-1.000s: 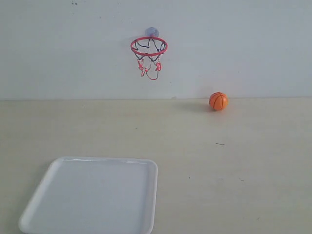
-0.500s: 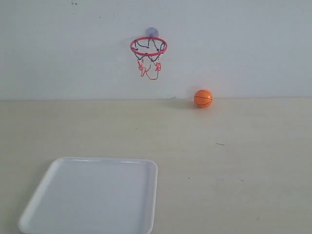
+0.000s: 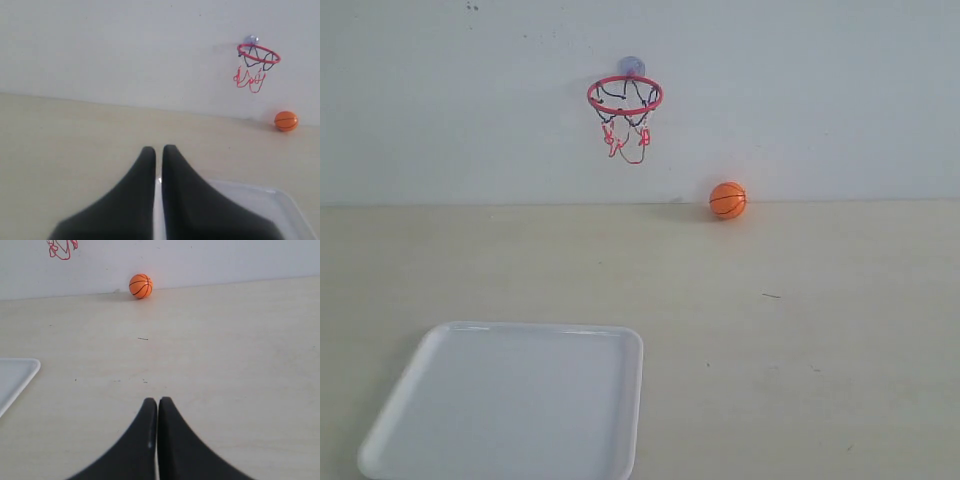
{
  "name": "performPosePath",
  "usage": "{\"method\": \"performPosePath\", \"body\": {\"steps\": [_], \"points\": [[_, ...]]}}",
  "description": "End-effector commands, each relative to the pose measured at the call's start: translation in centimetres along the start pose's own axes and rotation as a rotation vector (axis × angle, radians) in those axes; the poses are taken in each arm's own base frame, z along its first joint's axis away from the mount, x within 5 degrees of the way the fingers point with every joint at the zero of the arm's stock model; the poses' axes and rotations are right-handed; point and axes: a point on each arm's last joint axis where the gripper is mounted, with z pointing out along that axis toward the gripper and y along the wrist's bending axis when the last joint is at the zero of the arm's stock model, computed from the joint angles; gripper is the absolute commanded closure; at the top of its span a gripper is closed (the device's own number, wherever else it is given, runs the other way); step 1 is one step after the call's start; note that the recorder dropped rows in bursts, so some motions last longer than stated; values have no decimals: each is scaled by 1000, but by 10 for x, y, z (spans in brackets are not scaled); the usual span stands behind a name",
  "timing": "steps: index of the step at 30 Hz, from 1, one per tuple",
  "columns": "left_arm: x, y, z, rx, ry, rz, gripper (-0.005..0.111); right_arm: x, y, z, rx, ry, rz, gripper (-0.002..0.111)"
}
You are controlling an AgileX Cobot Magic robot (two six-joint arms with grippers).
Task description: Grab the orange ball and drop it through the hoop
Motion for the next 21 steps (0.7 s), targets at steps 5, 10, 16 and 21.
{"method": "performPosePath", "body": {"steps": [5,10,16,21], "points": [[45,8,14,-19,54,17,103,-1,0,0,-1,-13,-3,109],[47,9,14,-23,81,91,103,-1,0,0,-1,-8,-3,109],[49,9,14,-22,102,162,103,-1,0,0,-1,-11,-3,109],[53,10,13,-28,144,172,103,-1,0,0,-1,-11,-3,109]]}}
